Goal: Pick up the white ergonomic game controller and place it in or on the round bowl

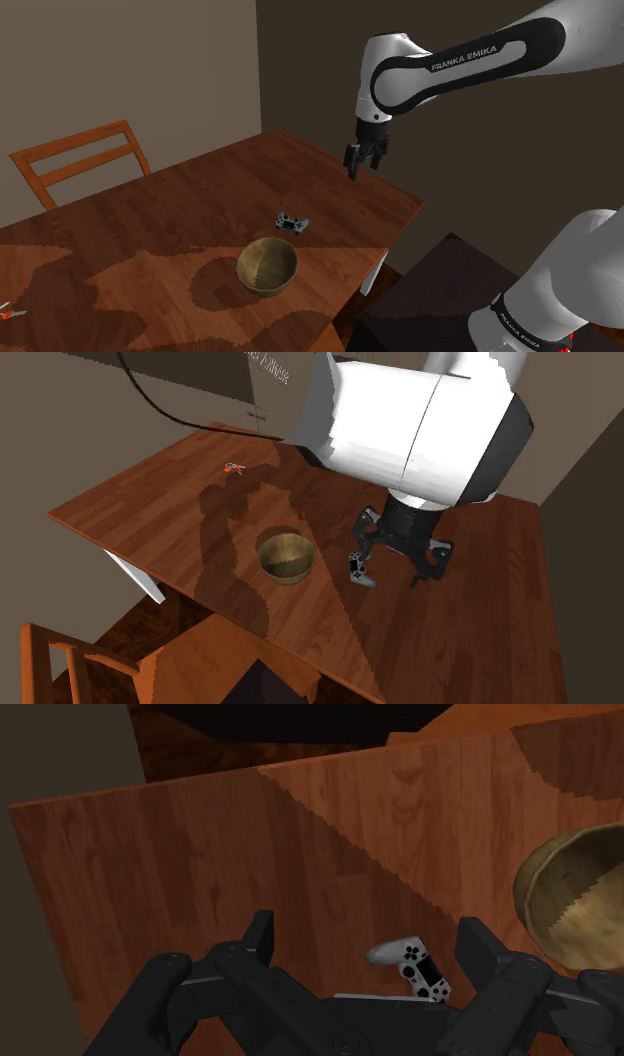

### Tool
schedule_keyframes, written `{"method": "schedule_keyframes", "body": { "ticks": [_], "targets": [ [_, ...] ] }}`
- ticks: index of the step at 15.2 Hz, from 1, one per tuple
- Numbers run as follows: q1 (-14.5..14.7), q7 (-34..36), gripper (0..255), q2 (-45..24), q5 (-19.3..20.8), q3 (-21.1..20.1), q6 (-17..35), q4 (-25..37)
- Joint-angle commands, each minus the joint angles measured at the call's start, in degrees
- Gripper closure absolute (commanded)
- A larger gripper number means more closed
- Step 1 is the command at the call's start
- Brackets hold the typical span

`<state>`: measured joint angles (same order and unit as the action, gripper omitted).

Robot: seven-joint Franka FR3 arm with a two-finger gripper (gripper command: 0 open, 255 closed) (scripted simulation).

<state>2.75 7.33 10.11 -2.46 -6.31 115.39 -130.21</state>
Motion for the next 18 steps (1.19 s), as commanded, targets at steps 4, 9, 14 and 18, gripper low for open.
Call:
{"method": "schedule_keyframes", "body": {
  "ticks": [4, 9, 14, 18],
  "targets": [
    [1.0, 3.3, 0, -11.6, 1.5, -1.6, 3.9, 6.7],
    [2.5, 6.4, 0, -22.8, 3.7, -2.4, 6.4, 14.5],
    [4.4, 9.1, 0, -34.3, 5.8, -2.3, 7.1, 24.1],
    [6.2, 10.7, 0, -43.7, 7.2, -1.9, 6.4, 33.5]
  ]
}}
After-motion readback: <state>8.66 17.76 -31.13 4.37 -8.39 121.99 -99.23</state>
